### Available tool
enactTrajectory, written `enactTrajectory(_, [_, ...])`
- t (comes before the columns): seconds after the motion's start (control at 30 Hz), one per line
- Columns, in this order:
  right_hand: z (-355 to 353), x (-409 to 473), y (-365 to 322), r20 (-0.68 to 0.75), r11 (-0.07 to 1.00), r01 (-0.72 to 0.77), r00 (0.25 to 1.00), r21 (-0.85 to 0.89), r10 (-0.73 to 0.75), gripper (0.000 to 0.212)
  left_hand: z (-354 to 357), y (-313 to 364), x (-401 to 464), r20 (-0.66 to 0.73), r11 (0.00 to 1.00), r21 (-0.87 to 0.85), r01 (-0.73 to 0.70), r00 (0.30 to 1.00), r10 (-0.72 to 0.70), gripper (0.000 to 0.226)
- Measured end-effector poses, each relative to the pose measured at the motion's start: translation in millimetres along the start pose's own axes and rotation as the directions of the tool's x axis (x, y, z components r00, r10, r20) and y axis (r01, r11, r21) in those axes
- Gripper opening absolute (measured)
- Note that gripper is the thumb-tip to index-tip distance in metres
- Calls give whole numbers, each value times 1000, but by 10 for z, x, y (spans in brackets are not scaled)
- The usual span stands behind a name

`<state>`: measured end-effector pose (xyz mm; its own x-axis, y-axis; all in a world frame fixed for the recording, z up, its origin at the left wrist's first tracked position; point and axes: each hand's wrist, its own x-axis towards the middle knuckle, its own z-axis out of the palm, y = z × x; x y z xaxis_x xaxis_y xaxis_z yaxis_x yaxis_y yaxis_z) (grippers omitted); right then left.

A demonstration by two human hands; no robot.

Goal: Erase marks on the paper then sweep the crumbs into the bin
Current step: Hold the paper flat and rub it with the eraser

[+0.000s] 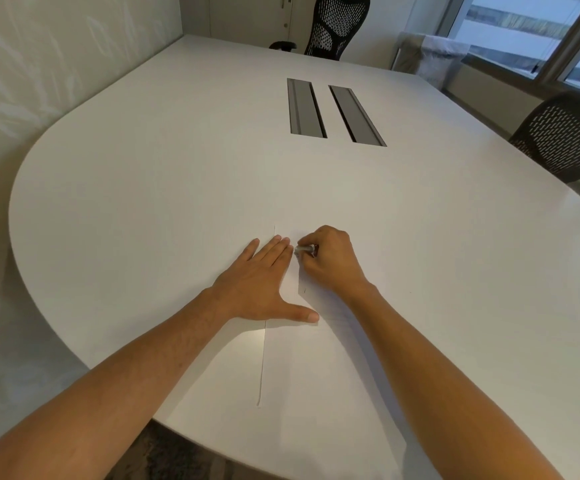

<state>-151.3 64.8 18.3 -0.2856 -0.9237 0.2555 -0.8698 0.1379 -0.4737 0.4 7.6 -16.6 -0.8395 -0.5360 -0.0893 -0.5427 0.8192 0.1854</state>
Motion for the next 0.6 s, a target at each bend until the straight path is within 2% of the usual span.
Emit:
enactTrajectory(0.2, [-77, -449, -119, 72, 985, 166, 983, 37, -168, 26, -16, 13, 32, -7, 999, 27, -27, 1000, 27, 133])
enactTrajectory(0.27, [-64, -379, -73, 57, 988, 149, 987, 36, -151, 26, -17, 25, 21, -6, 1000, 12, -23, 1000, 23, 132])
enactTrajectory(0.37, [-27, -119, 27, -32, 999, 47, 998, 25, -47, 17, -28, 32, 8, 6, 1000, 11, -11, 1000, 11, 135])
enactTrajectory(0.47, [-21, 14, 75, -29, 999, -38, 999, 19, 39, 20, -42, 32, 4, 14, 1000, 20, -9, 1000, 8, 135])
enactTrajectory(0.6, [-55, -319, -13, -4, 998, 62, 998, 5, -62, 17, -32, 24, 7, 16, 1000, 27, -13, 1000, 13, 134])
